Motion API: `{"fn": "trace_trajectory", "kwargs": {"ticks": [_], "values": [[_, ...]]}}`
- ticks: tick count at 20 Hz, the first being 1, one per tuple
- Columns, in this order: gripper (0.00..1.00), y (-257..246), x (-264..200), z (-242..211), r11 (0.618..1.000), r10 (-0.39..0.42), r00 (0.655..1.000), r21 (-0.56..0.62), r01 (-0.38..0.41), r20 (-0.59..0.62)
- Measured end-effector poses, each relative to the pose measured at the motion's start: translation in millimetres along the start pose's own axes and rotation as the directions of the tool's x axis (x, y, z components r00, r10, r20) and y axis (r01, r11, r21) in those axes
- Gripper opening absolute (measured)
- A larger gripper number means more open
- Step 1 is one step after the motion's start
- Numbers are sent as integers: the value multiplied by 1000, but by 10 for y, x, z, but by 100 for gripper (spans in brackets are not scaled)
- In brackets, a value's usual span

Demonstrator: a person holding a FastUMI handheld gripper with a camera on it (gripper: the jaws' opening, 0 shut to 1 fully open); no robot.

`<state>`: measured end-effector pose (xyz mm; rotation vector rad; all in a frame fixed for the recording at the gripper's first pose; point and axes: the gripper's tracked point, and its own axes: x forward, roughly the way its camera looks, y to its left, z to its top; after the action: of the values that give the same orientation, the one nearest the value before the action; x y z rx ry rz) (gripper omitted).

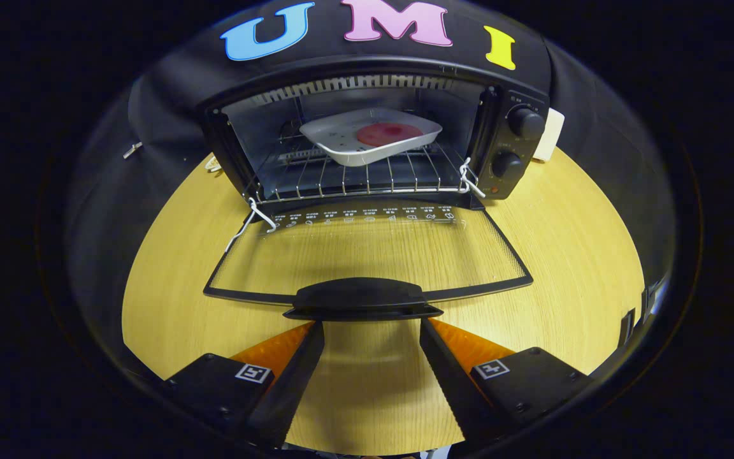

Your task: Open the toaster oven, put the food inside, and close the toaster oven door.

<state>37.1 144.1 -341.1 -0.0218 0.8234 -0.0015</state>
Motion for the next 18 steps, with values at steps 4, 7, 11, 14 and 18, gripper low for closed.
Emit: {"fn": "trace_trajectory", "kwargs": {"ticks": [4,7,11,14,18], "values": [[99,23,-206,153,999,42,998,10,-43,49],[99,49,-417,347,998,63,992,24,-66,106],[99,104,-530,726,996,92,970,-10,-92,223],[99,48,-589,1028,997,70,952,-44,-60,298],[99,-21,-786,1286,997,70,925,-48,-57,373]]}}
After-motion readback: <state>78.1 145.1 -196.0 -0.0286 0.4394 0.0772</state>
